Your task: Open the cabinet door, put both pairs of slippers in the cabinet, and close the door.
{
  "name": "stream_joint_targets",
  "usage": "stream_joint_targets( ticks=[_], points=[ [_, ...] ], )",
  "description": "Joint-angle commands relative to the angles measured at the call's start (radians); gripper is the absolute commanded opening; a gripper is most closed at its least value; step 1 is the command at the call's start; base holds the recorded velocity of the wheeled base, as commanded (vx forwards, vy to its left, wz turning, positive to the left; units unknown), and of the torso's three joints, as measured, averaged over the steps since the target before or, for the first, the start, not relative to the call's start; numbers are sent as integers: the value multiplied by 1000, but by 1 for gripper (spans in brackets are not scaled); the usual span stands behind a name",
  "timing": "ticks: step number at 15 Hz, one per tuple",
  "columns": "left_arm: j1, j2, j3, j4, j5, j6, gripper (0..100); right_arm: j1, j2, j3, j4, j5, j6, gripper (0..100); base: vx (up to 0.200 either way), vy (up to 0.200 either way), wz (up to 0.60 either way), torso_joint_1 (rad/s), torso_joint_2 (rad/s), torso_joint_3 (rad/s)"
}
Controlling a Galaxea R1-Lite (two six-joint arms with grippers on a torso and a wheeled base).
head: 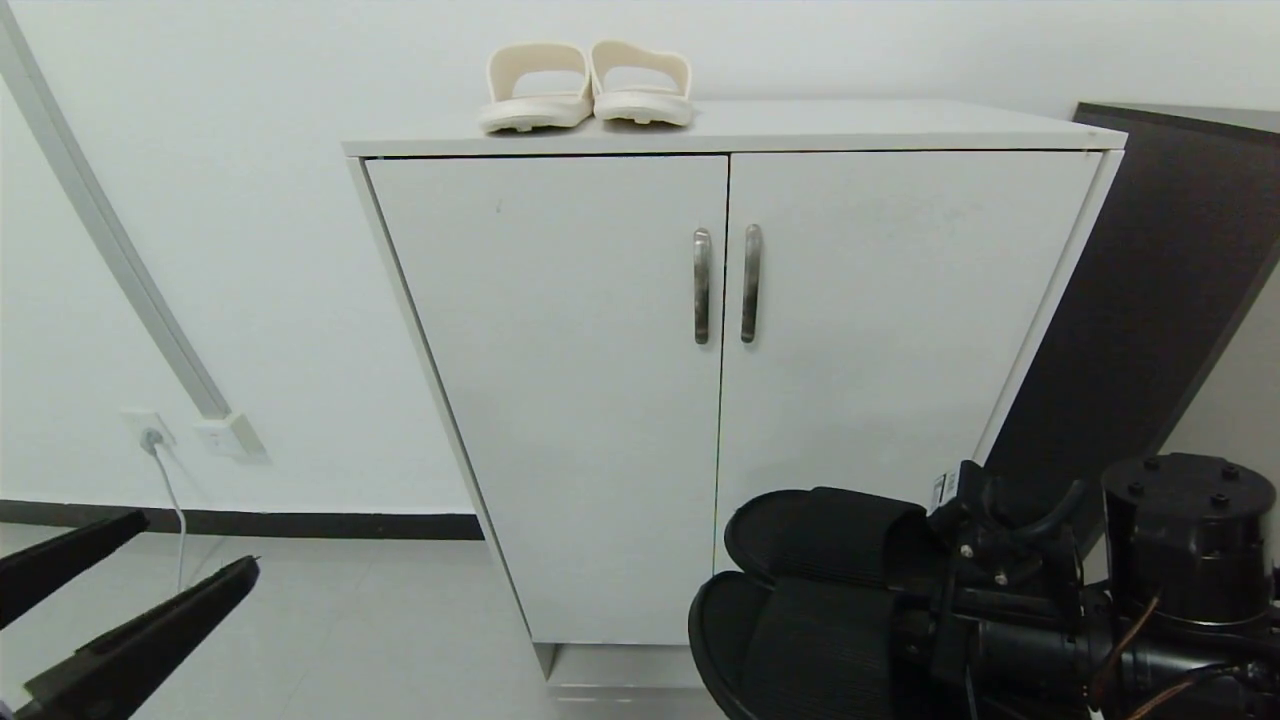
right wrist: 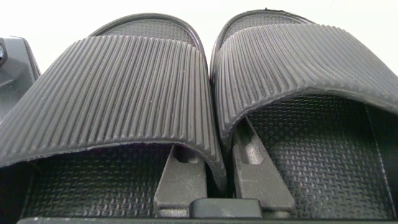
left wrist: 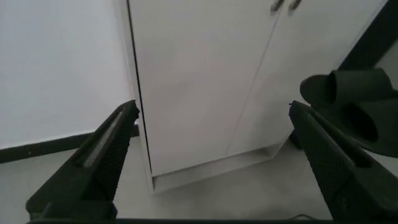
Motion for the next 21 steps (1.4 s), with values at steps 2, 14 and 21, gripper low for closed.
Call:
stream_joint_targets(
  ticks=[2,14,21],
  points=[
    [-127,188,-111,-24,-6,44,100,2,0,-1,-6,1,0,0,0,0,0,0,0,0],
    [-493,701,-536,-283,-92,-169,100,-1,56,-31,26,-125,6,0,0,0,0,0,0,0],
    [-525,908,-758,-295,-282,-279,100,-1,68,-30,23,-125,3,0,0,0,0,0,0,0]
  ],
)
